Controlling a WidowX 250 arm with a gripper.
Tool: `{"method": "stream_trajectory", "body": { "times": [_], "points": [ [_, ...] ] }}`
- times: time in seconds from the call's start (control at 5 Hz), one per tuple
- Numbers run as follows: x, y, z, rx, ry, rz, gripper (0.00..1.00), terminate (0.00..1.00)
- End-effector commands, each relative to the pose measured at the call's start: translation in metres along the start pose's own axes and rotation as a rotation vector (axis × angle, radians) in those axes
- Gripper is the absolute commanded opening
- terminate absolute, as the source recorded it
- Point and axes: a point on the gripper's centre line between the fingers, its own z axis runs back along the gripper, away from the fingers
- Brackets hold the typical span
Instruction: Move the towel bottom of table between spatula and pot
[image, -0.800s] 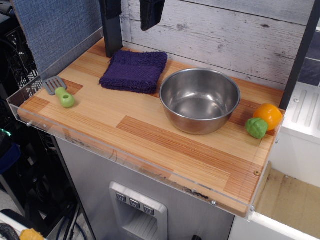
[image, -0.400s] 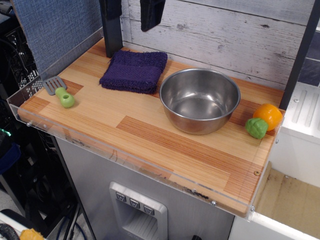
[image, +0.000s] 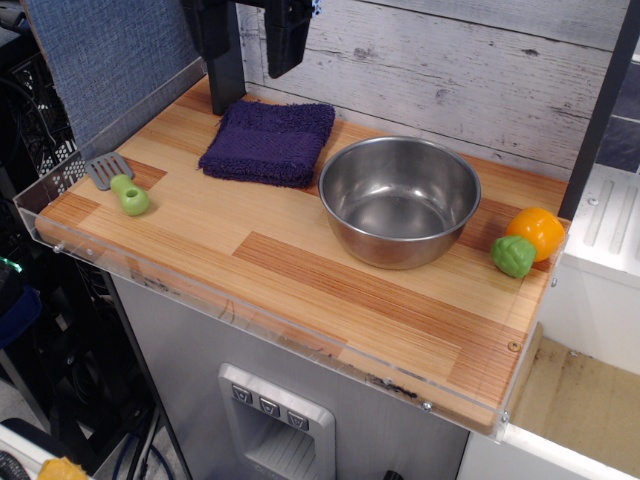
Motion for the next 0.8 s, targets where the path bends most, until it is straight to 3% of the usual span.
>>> {"method": "stream_trajectory", "body": {
  "times": [0.0,0.6],
  "points": [
    [0.028,0.028,0.009,0.028,-0.111,0.024,1.00,0.00],
    [0.052,0.047,-0.016,0.080,-0.112,0.059,1.00,0.00]
  ]
}}
